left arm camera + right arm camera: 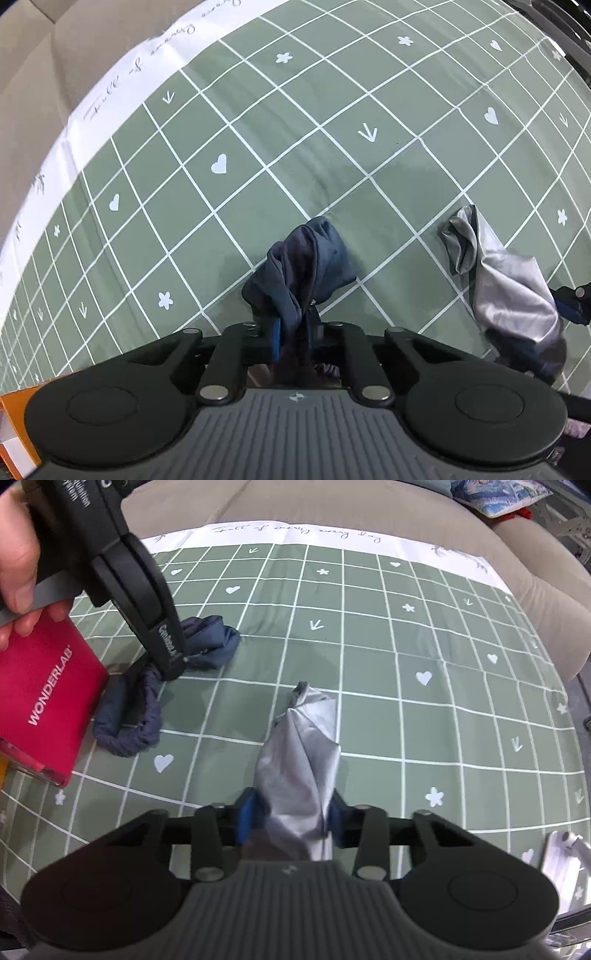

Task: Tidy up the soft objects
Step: 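Carry the navy scrunchie and grey fabric over the orange box with both tools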

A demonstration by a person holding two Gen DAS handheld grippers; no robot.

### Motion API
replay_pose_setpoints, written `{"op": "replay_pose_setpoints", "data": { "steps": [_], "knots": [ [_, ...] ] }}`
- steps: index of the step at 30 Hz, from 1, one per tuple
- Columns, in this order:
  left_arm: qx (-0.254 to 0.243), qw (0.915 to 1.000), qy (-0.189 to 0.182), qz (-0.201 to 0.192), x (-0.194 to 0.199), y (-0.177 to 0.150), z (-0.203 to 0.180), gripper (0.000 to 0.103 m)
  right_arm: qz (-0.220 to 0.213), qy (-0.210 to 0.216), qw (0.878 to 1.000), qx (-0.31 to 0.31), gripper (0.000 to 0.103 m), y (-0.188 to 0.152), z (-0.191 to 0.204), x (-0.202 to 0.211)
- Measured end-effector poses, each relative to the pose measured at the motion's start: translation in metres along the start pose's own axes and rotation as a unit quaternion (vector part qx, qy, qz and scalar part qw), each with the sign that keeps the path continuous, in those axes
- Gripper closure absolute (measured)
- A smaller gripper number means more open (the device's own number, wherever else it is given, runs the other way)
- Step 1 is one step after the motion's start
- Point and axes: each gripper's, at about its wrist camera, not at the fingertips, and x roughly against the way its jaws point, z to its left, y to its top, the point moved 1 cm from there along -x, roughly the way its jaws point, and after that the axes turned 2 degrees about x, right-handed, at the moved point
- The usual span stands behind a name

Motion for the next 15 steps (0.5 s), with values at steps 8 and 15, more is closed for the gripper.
{"op": "replay_pose_setpoints", "data": {
  "steps": [8, 15],
  "knots": [
    [-0.004, 0.9985, 0.015, -0.052, 0.016, -0.022, -0.015, 0.093, -0.013, -0.017, 1.000, -0.017, 0.103, -0.002, -0.006, 0.013],
    [0.005, 0.9943, -0.032, -0.101, 0.060, -0.053, -0.024, 0.093, -0.037, 0.001, 0.999, -0.021, 0.103, -0.004, 0.012, 0.054]
  ]
}}
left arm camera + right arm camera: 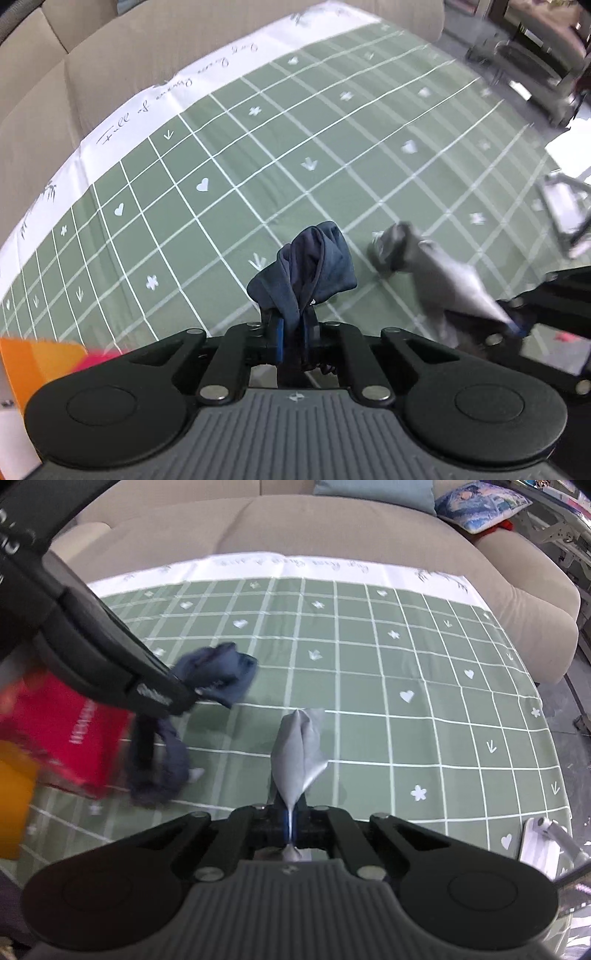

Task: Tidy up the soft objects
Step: 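Carry the navy scrunchie and grey fabric over the orange box with both tools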

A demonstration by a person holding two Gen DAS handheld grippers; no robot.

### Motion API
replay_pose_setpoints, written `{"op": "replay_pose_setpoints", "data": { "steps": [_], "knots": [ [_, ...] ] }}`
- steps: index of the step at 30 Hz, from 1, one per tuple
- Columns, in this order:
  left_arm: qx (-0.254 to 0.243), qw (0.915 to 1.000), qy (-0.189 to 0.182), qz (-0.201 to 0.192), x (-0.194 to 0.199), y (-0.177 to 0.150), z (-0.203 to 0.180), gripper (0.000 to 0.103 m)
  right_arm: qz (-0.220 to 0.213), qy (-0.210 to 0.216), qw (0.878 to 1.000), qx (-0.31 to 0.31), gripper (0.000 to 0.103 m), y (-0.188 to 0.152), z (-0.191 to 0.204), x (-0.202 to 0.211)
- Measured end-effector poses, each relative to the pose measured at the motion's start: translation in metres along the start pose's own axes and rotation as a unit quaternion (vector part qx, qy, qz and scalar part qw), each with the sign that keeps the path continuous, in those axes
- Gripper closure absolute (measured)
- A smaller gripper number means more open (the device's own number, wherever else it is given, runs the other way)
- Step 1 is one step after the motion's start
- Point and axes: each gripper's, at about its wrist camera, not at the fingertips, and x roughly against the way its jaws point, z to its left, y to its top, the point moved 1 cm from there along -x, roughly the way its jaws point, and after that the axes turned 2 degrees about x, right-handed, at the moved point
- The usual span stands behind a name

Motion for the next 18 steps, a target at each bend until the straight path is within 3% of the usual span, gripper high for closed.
{"op": "replay_pose_setpoints", "data": {
  "steps": [14, 18],
  "knots": [
    [0.051, 0.9909, -0.069, -0.104, 0.100, -0.082, -0.001, 0.094, -0.032, 0.026, 0.999, -0.007, 0.103, -0.034, 0.052, 0.083],
    [0.074, 0.9869, -0.082, -0.118, 0.115, -0.107, 0.006, 0.093, -0.040, 0.040, 0.998, -0.008, 0.103, -0.042, 0.067, 0.101]
  ]
}}
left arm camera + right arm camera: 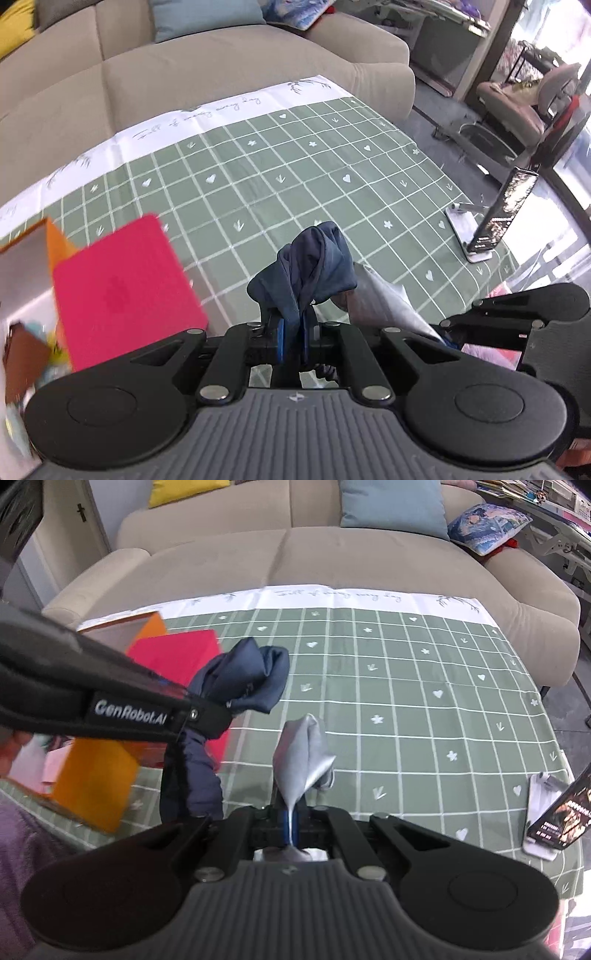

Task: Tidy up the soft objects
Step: 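Carry the navy scrunchie and grey fabric over the orange box with both tools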

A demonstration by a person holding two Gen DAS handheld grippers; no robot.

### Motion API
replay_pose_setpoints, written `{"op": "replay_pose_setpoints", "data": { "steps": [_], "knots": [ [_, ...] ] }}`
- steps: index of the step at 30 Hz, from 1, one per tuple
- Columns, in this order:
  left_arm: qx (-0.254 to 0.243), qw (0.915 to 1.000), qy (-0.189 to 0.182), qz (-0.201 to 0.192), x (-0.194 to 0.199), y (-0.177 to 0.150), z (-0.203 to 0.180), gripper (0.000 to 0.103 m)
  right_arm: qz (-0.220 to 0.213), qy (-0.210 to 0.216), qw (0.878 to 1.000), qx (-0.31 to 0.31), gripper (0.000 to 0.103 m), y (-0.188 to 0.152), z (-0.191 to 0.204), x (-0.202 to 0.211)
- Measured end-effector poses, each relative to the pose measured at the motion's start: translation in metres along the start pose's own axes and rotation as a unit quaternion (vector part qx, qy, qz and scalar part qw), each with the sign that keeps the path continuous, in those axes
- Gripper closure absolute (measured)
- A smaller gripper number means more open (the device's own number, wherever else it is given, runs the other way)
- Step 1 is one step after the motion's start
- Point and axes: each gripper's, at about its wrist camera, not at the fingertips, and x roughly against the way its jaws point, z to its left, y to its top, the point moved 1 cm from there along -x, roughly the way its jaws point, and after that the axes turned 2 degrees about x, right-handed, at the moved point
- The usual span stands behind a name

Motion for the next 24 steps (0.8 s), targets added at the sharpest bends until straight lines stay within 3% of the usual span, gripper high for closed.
{"op": "replay_pose_setpoints", "data": {
  "steps": [12, 24],
  "knots": [
    [0.060, 0.9980, 0.004, -0.021, 0.052, -0.074, 0.028, 0.093, 0.003, 0.016, 0.997, 0.071, 0.103, -0.019, 0.071, 0.025],
    [0.114, 0.9901, 0.024, -0.078, 0.112, -0.124, 0.067, 0.093, -0.015, 0.038, 0.988, 0.148, 0.103, -0.011, 0.138, 0.042]
  ]
}}
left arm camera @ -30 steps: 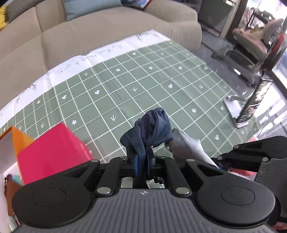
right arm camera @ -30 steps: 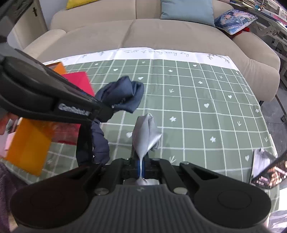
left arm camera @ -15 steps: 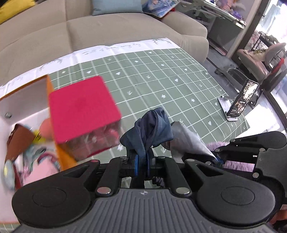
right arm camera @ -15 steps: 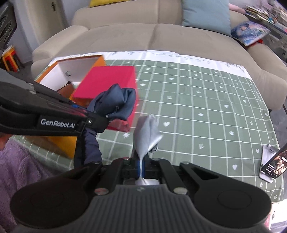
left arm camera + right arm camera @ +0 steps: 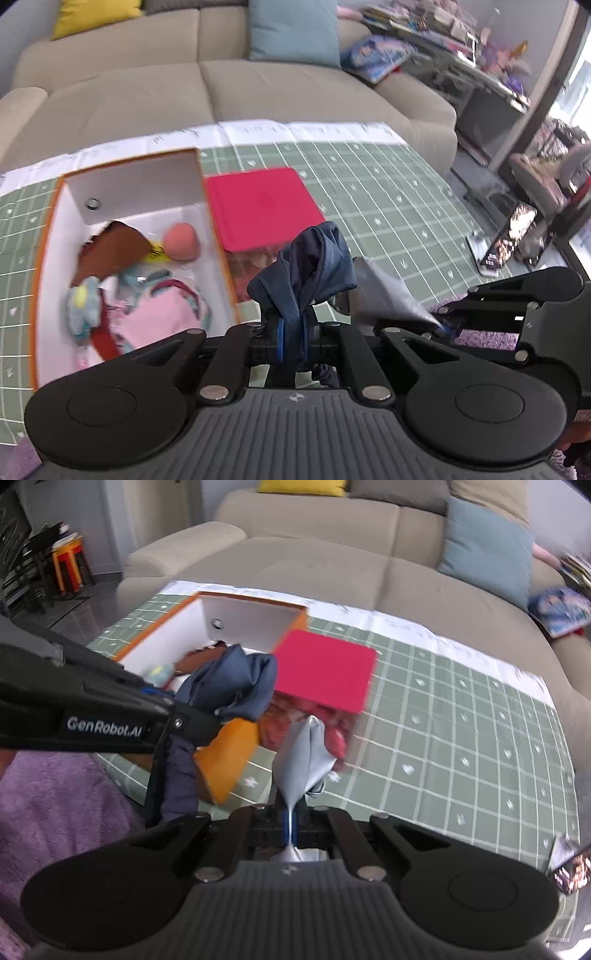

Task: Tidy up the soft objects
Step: 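Carry the navy scrunchie and grey fabric over the orange box with both tools, then open both tools to drop the scrunchie and fabric into the box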

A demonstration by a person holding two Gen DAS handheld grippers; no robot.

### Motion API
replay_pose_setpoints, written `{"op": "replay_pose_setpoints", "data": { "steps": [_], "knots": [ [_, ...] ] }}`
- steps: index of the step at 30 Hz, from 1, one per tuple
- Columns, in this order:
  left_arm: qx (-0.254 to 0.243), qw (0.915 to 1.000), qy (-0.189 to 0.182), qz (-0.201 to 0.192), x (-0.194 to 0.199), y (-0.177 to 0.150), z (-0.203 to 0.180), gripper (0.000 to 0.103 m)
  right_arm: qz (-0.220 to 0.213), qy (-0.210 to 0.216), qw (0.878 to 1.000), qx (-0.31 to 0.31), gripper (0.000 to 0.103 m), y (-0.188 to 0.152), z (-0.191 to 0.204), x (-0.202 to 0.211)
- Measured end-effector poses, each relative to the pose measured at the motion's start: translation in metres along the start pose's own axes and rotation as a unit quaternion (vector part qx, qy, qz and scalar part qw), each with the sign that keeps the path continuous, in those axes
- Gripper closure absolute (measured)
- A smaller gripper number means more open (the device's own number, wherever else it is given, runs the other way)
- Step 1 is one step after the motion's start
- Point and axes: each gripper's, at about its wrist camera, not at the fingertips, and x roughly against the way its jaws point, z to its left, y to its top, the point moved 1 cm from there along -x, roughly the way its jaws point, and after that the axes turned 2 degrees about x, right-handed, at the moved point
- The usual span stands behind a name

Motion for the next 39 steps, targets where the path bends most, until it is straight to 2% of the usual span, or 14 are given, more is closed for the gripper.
{"op": "replay_pose_setpoints", "data": {
  "steps": [11, 16, 21, 26, 34, 39],
  "knots": [
    [0.036, 0.9967, 0.032, -0.066, 0.051, 0.002, 0.052, 0.093, -0.048, 0.025, 0.996, 0.069, 0.103, 0.047, 0.053, 0.005],
    [0.047, 0.9927, 0.067, -0.089, 0.066, 0.009, 0.085, 0.093, -0.070, 0.040, 0.993, 0.089, 0.103, 0.076, 0.073, -0.003],
    [0.059, 0.9876, 0.101, -0.105, 0.073, 0.024, 0.117, 0.093, -0.085, 0.074, 0.990, 0.088, 0.103, 0.107, 0.089, -0.023],
    [0.058, 0.9873, 0.119, -0.088, 0.054, 0.041, 0.140, 0.093, -0.064, 0.087, 0.990, 0.091, 0.103, 0.124, 0.100, -0.062],
    [0.052, 0.9902, 0.129, -0.014, -0.008, 0.043, 0.180, 0.093, -0.018, 0.076, 0.987, 0.139, 0.103, 0.135, 0.105, -0.139],
    [0.051, 0.9924, 0.111, 0.011, -0.032, 0.041, 0.190, 0.093, 0.020, 0.055, 0.987, 0.148, 0.103, 0.136, 0.104, -0.171]
  ]
}}
